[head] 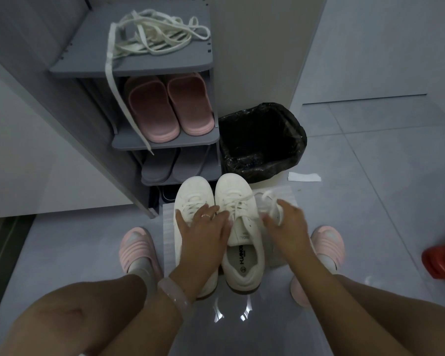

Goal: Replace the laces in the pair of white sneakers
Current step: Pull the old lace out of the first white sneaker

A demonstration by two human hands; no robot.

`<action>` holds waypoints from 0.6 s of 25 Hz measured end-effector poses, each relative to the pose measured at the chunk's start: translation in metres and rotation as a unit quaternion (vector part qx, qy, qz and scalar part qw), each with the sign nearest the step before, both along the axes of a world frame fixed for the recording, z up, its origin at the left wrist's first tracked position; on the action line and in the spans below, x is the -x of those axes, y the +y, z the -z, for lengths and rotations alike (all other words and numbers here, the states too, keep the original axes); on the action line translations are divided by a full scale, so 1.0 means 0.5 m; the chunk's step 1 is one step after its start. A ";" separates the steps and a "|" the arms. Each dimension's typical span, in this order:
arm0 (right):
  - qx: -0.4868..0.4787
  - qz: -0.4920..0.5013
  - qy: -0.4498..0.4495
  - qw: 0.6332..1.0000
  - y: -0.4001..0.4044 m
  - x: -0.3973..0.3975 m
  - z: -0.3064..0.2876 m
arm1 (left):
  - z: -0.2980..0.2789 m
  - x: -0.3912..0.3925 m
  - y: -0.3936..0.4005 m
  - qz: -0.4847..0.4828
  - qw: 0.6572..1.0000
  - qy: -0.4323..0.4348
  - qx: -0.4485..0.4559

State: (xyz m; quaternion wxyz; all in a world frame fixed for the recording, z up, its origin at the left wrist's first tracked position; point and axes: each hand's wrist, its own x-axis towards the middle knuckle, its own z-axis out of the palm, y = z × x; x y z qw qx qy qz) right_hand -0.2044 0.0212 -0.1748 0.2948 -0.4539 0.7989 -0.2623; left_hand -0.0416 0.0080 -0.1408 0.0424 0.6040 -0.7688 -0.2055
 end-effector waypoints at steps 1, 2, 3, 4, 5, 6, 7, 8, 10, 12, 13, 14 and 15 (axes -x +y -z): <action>-0.040 -0.056 -0.024 0.997 0.011 -0.004 0.010 | -0.004 0.005 -0.008 -0.011 1.000 0.024 0.007; -0.059 -0.098 -0.046 0.992 0.020 -0.004 0.016 | -0.007 0.009 -0.015 -0.018 0.999 0.034 0.008; -0.066 -0.126 -0.062 0.988 0.025 -0.002 0.015 | -0.008 0.012 -0.021 -0.022 0.999 0.030 0.007; -0.065 -0.140 -0.077 0.985 0.030 -0.003 0.014 | -0.007 0.016 -0.027 -0.024 0.999 0.021 -0.002; -0.065 -0.145 -0.082 0.984 0.034 -0.003 0.012 | -0.012 0.021 -0.030 -0.025 1.000 0.011 -0.007; -0.069 -0.148 -0.074 0.984 0.038 -0.003 0.021 | -0.009 0.025 -0.033 -0.021 1.000 0.000 -0.010; -0.090 -0.164 -0.045 0.981 0.044 -0.007 0.026 | -0.005 0.029 -0.034 -0.009 1.000 -0.018 0.006; -0.116 -0.187 -0.011 0.975 0.047 -0.009 0.036 | -0.003 0.035 -0.036 0.011 0.999 -0.037 0.038; -0.163 -0.187 0.029 0.968 0.056 -0.016 0.037 | -0.001 0.044 -0.038 0.017 0.995 -0.051 0.089; -0.207 -0.161 0.058 0.963 0.063 -0.015 0.036 | 0.000 0.049 -0.039 -0.014 0.999 0.008 0.041; -0.231 -0.160 0.076 0.957 0.063 -0.013 0.032 | -0.002 0.051 -0.039 -0.035 0.999 0.035 0.014; -0.251 -0.164 0.082 0.951 0.062 -0.011 0.032 | -0.001 0.052 -0.041 -0.054 0.997 0.063 0.007; -0.269 -0.169 0.076 0.945 0.061 -0.011 0.029 | -0.006 0.050 -0.044 -0.068 0.994 0.088 0.010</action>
